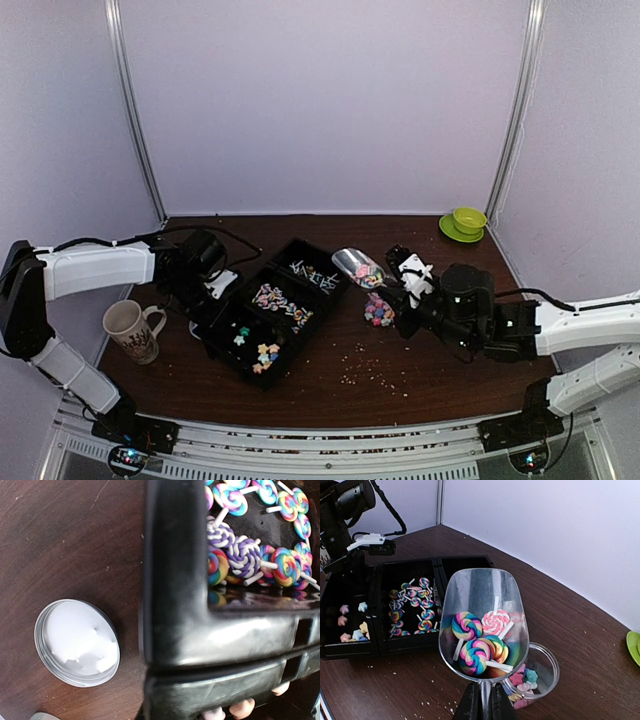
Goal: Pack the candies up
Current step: Place the fake candies in the packing box.
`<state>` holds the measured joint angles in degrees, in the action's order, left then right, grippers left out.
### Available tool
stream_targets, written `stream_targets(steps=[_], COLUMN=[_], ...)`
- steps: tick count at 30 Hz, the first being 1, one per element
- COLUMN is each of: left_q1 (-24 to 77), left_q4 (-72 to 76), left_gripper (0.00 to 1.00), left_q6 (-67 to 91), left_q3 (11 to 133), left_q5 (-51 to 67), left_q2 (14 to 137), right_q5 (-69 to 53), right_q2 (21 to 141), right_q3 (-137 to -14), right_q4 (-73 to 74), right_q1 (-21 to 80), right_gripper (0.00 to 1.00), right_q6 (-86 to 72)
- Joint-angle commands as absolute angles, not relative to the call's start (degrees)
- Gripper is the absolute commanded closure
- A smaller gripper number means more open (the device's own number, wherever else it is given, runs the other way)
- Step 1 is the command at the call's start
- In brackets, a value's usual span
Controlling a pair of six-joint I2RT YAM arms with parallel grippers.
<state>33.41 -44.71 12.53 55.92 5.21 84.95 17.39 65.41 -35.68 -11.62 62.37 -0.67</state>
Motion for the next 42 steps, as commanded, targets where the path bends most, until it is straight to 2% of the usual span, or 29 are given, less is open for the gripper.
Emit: stream_targets(steps=[1,8,17,42], left_q1=[33.0,33.0,33.0,33.0], left_q4=[-37.0,-37.2,-37.3,-37.5], left_gripper=[1.0,1.0,1.0,1.0], left_q6=[13.2,13.2,13.2,13.4], left_q3=[58.2,58.4,58.5,58.5], left_q5=[7.7,7.9,7.8,8.1], left_q2=[81.7,81.8,81.3,80.8], right_q5=[23.6,26.5,24.5,17.3], right_q2=[58.1,51.8,53.5,66.6], right_q3=[-38.1,-42.0,-48.2,-59.2], right_q4=[6.2,23.3,37.2,47.0], right_q1=[62.1,60.7,57.8,53.4], right_gripper=[1.0,1.0,1.0,1.0], right_q6=[-2.1,-6.6,-9.2,-5.1])
